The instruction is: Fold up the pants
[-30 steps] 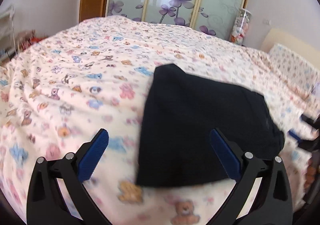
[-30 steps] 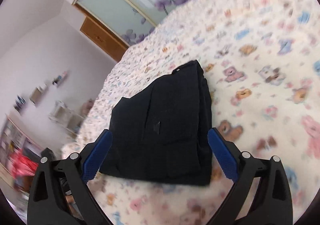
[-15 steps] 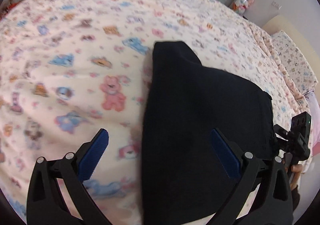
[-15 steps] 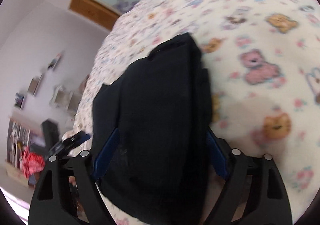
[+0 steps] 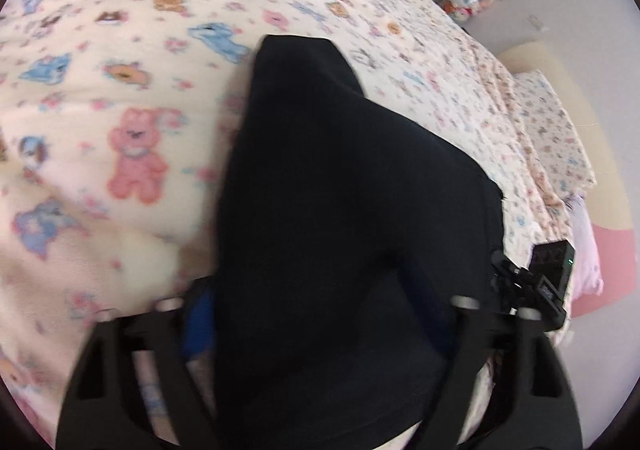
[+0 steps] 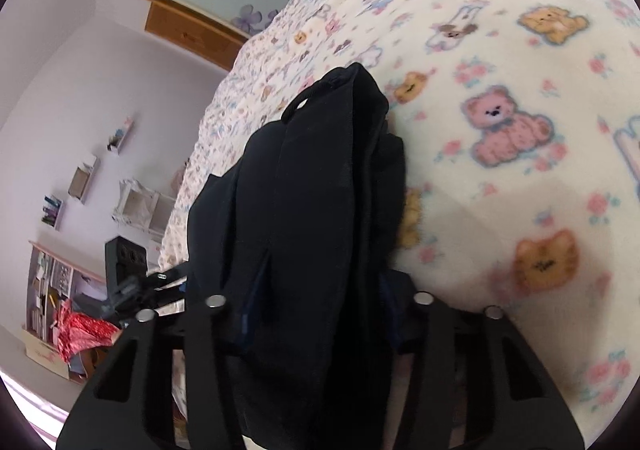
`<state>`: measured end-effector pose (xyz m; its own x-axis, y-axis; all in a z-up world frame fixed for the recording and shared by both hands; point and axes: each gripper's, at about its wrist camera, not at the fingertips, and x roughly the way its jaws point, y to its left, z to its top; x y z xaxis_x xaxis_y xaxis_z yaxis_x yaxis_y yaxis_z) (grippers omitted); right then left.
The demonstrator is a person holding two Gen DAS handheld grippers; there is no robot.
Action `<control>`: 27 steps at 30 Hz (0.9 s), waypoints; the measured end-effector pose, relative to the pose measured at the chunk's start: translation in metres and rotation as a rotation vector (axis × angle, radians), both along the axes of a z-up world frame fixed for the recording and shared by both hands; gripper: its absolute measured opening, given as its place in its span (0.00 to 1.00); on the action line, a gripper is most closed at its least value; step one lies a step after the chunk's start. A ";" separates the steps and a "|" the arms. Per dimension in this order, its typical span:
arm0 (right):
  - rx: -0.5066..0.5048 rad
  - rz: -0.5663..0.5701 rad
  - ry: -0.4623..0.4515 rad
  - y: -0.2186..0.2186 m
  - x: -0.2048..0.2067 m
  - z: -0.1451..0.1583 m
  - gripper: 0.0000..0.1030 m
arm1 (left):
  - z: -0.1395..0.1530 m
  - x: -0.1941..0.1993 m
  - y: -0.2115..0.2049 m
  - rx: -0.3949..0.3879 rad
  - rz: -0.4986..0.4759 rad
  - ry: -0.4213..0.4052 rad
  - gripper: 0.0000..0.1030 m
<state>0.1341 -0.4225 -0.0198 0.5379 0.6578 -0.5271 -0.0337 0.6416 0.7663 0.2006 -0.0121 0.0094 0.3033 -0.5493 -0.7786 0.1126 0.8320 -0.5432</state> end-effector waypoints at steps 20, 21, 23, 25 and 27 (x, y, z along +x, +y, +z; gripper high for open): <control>0.134 -0.120 -0.266 -0.012 -0.009 0.056 0.27 | 0.076 -0.021 -0.031 -0.050 0.015 -0.315 0.09; 0.147 -0.138 -0.291 -0.018 -0.010 0.059 0.27 | 0.081 -0.021 -0.037 -0.056 0.014 -0.353 0.09; 0.159 -0.183 -0.319 -0.032 -0.010 0.062 0.27 | 0.086 -0.015 -0.045 -0.067 0.019 -0.390 0.09; 0.133 -0.223 -0.324 -0.039 -0.006 0.059 0.27 | 0.082 -0.004 -0.050 -0.078 0.026 -0.378 0.09; 0.105 -0.264 -0.277 -0.045 0.004 0.044 0.27 | 0.064 0.011 -0.058 -0.064 0.044 -0.338 0.10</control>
<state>0.1381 -0.4670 0.0238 0.8083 0.5203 -0.2757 -0.0924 0.5745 0.8133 0.2116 -0.0699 0.0737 0.5628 -0.5745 -0.5943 0.2603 0.8056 -0.5322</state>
